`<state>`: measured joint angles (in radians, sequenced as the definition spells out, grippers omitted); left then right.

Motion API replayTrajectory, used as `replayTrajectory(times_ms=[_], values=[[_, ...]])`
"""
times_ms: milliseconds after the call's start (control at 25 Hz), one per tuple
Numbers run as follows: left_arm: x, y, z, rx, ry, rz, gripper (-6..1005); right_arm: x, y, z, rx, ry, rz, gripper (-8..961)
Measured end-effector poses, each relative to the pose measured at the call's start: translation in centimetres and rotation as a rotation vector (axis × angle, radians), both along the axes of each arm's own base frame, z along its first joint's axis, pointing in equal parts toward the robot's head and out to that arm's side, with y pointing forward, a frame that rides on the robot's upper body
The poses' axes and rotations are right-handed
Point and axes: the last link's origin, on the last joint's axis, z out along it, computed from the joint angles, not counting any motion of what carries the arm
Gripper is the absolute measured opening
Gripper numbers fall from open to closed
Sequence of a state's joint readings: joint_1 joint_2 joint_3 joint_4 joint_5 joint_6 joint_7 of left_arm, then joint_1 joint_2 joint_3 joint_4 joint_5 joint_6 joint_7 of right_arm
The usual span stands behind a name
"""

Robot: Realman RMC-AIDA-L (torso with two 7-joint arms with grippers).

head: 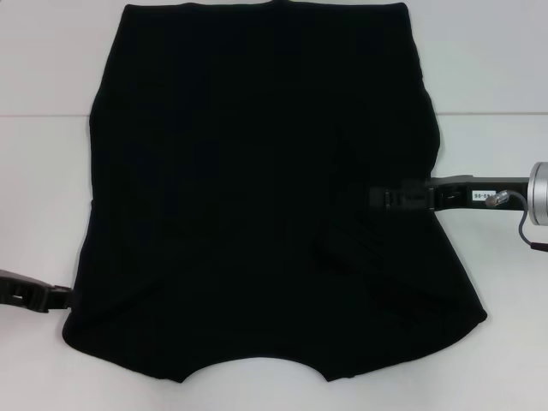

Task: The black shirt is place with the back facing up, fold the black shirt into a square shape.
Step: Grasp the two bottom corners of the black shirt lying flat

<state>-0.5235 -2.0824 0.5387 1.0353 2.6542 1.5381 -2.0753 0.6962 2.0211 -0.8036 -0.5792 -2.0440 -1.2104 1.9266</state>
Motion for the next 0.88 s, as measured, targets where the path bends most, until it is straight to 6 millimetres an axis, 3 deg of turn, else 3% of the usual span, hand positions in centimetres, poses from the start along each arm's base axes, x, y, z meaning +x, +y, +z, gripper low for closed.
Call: replayTrajectory(times_ms=[80, 520, 880], values=[[-0.2, 0.1, 0.3, 0.010, 0.002, 0.021, 104, 0.0, 0.0, 0.1, 0.002, -0.001, 0.000, 929], [0.2, 0.2, -0.4, -0.032, -0.009, 0.083, 565, -0.1, 0.4, 0.3, 0.014, -0.010, 0.007, 930], [0.6, 0.4, -1.1, -0.069, -0.026, 0.078, 639, -0.2, 0.5, 0.5, 0.017, -0.011, 0.009, 929]])
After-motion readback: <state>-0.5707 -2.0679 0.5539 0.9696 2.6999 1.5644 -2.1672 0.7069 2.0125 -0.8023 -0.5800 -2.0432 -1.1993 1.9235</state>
